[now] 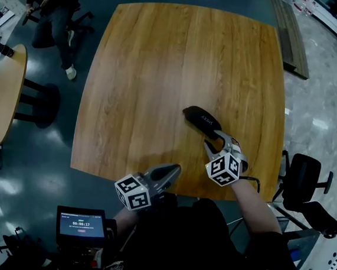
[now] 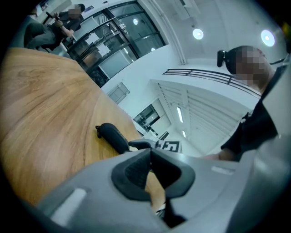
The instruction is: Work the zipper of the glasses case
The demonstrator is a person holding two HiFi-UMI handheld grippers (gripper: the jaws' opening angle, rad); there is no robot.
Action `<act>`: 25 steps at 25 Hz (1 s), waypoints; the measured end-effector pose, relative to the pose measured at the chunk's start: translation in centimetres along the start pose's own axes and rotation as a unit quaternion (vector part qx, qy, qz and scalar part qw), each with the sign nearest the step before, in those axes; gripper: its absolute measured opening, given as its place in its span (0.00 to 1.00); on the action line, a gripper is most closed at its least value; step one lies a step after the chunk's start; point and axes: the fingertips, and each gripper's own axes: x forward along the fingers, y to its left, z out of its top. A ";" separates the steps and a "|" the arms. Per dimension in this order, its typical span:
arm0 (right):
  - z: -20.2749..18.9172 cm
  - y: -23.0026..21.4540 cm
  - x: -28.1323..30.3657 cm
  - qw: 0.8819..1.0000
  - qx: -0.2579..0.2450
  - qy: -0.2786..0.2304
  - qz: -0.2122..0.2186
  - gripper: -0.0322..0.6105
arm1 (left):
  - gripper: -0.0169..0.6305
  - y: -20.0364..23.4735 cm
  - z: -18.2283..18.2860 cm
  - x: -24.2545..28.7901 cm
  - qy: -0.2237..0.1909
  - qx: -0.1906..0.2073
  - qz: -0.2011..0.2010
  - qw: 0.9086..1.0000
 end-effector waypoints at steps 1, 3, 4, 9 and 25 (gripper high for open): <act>0.5 0.1 -0.6 0.999 0.021 -0.024 0.016 0.32 | 0.03 -0.1 -0.2 0.1 0.001 -0.001 -0.001 1.000; 1.5 -1.0 -1.5 0.993 0.083 -0.080 0.039 0.32 | 0.03 -0.2 -0.5 0.0 0.004 0.001 -0.003 1.000; 1.6 -2.2 -1.7 0.986 0.119 -0.105 0.044 0.30 | 0.03 -0.2 -0.6 -0.1 0.005 0.001 -0.002 1.000; -0.6 -9.2 -0.3 0.979 0.155 -0.109 0.072 0.30 | 0.03 -0.3 -0.7 -0.7 0.001 -0.002 0.004 1.000; -0.2 2.1 0.2 0.940 0.176 -0.065 0.283 0.33 | 0.03 -0.2 -1.0 -0.6 -0.011 -0.003 0.013 1.000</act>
